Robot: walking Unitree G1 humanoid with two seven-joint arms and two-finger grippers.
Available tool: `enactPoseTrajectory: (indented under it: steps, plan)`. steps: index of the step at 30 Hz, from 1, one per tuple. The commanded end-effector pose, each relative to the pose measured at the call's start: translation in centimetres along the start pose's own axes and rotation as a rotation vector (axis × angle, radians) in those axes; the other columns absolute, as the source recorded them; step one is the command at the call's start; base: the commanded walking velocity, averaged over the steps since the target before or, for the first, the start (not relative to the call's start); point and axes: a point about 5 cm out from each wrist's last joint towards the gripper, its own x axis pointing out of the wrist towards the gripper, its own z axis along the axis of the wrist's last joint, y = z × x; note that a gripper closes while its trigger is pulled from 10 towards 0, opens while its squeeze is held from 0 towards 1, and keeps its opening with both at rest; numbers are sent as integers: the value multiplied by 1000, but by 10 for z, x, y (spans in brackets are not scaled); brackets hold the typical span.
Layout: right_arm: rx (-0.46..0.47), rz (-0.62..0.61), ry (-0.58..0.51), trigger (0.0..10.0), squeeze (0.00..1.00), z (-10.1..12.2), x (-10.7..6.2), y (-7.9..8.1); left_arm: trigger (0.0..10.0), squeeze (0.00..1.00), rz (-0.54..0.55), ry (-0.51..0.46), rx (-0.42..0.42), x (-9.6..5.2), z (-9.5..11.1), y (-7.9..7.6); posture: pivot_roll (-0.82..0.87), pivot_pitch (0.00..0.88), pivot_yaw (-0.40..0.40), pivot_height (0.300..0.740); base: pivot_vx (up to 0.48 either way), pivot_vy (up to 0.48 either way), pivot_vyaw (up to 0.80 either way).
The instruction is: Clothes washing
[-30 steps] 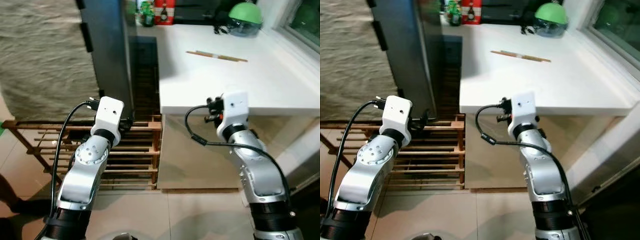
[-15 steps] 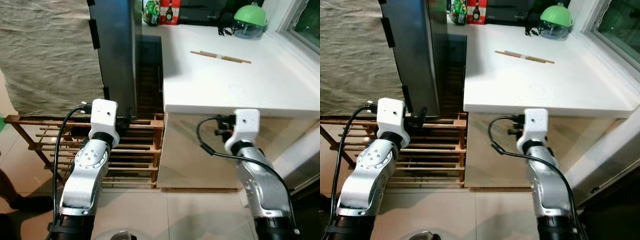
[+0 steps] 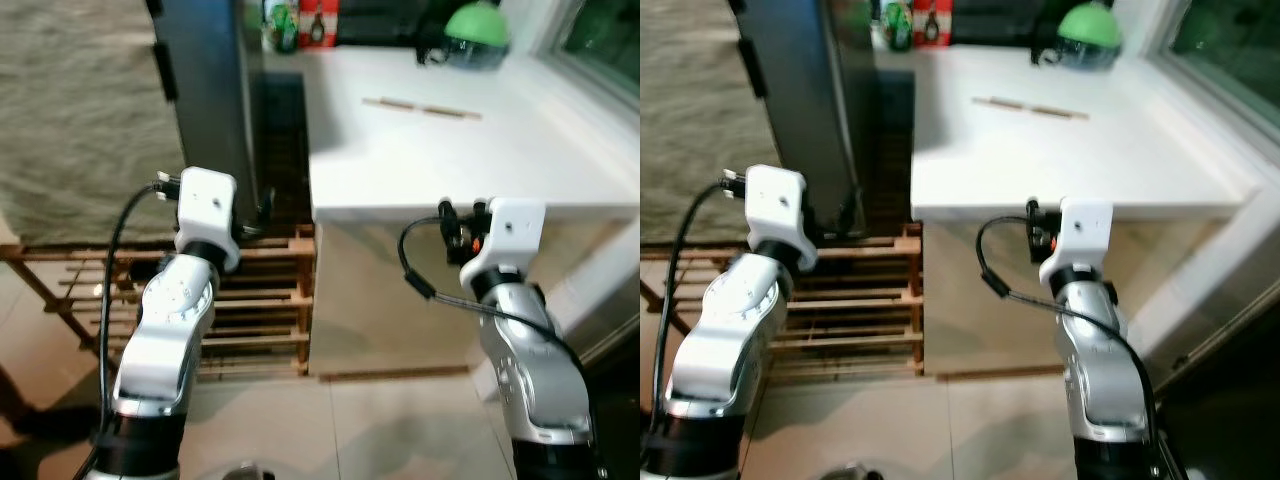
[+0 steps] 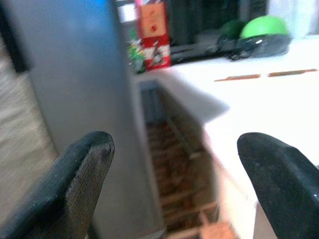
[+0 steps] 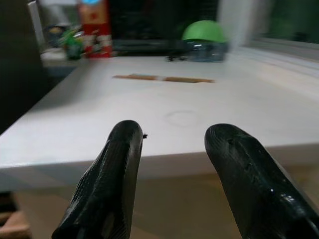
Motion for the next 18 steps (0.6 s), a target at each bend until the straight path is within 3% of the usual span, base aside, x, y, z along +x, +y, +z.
enactPoseTrajectory:
  steps: [1,2,8,13,17,18]
  plan:
    - [19,-30,-8,10000,0,6,0,-5,10000,0,-8,28,32,2,0,-3,-1,0,5,740,0,0,-781]
    - [16,-44,-10,10000,0,8,0,-6,10000,0,3,35,75,3,0,-3,-2,0,7,740,0,0,-788]
    - [35,-86,-15,10000,0,11,-4,-9,10000,0,55,31,51,4,0,1,-9,0,12,740,0,0,-800]
    - [5,-89,34,10000,0,9,-8,-8,10000,0,19,94,-131,2,-3,1,-22,0,30,740,0,0,-800]
    - [-67,-118,45,10000,0,9,-11,-11,10000,0,13,68,-48,3,-4,1,-27,0,36,740,0,0,-800]
    - [-48,-116,52,10000,0,9,-11,-11,10000,0,21,53,-32,4,-2,1,-26,0,37,740,0,0,-800]
